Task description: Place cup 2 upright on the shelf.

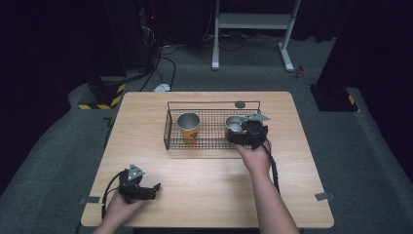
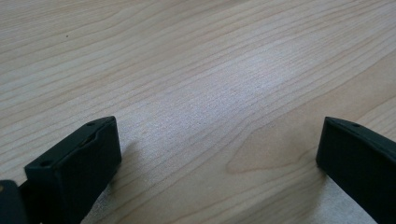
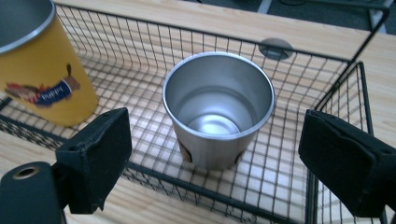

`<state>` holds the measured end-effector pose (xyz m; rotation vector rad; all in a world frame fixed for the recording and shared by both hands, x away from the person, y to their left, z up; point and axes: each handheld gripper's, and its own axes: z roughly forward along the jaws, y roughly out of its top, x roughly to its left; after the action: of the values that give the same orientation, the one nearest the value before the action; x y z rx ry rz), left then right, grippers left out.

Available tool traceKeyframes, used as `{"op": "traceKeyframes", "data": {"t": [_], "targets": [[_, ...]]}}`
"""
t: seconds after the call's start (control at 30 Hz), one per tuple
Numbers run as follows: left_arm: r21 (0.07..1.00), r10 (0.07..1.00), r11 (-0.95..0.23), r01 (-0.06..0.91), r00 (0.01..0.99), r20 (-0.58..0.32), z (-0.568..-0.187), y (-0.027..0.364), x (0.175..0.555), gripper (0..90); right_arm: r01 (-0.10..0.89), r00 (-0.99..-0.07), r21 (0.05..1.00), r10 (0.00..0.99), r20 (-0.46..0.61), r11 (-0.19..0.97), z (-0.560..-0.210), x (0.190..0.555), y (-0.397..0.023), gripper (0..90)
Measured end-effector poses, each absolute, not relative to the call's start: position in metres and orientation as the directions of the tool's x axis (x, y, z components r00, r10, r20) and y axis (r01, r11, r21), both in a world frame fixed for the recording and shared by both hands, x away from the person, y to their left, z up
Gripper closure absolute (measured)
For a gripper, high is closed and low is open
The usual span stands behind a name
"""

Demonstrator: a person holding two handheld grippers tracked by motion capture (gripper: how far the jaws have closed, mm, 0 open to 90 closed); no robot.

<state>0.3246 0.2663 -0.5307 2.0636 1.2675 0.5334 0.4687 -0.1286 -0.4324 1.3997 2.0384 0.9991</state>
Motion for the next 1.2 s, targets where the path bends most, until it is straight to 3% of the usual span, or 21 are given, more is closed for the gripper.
{"op": "traceKeyframes", "data": {"t": [0.23, 0.8, 1.2], "targets": [[0.708, 0.893, -0.321, 0.629, 0.450, 0.005, -0.531, 0.266, 0.325, 0.3, 0.572, -0.346, 0.787, 0.938, -0.021, 0.229, -0.434, 0.453, -0.135, 13.0], [0.710, 0.895, -0.317, 0.629, 0.446, 0.005, -0.531, 0.266, 0.325, 0.4, 0.549, -0.377, 0.811, 0.926, 0.022, 0.204, -0.448, 0.411, -0.167, 13.7], [0.712, 0.900, -0.308, 0.631, 0.435, 0.003, -0.531, 0.266, 0.325, 0.4, 0.573, -0.331, 0.793, 0.943, -0.009, 0.209, -0.489, 0.383, -0.204, 14.2]]}}
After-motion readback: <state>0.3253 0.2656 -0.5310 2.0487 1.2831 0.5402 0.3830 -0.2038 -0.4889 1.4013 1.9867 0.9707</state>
